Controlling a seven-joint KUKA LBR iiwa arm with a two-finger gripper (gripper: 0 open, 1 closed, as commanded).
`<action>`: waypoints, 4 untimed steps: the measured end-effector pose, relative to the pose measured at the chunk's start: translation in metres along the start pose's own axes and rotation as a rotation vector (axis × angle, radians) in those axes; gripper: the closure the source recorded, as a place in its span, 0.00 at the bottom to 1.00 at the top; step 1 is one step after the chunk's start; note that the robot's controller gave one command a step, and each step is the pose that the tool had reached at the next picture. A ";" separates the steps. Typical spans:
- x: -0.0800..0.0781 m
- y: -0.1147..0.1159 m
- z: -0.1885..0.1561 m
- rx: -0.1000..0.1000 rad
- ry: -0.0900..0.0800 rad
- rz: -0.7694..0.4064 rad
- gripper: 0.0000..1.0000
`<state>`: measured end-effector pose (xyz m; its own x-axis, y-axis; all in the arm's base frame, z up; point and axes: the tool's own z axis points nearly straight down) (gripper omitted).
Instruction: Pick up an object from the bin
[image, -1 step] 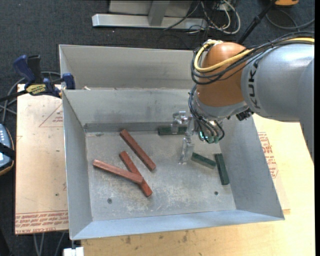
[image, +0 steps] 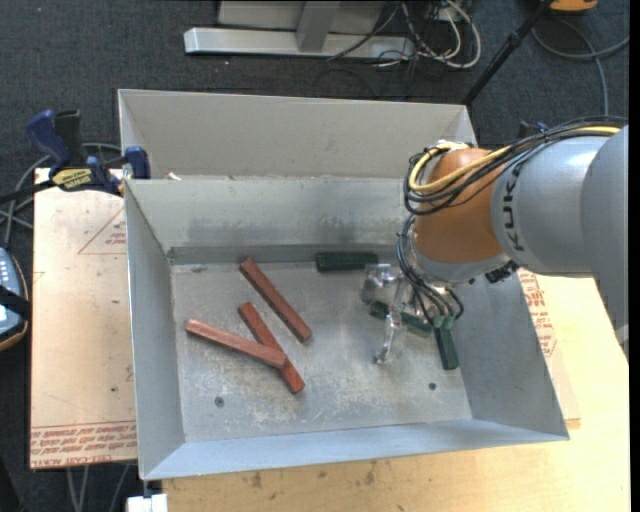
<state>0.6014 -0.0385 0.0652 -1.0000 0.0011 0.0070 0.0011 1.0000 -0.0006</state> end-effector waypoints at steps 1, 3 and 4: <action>-0.003 0.003 -0.006 -0.001 -0.010 -0.004 1.00; -0.004 -0.069 -0.005 0.003 -0.011 -0.125 0.00; -0.004 -0.065 -0.005 -0.001 -0.010 -0.129 1.00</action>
Offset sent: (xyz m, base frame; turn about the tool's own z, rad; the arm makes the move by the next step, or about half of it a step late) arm 0.0000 0.0000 0.0000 0.0000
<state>0.6054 -0.1036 0.0706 -0.9918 -0.1274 -0.0031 -0.1274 0.9919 0.0005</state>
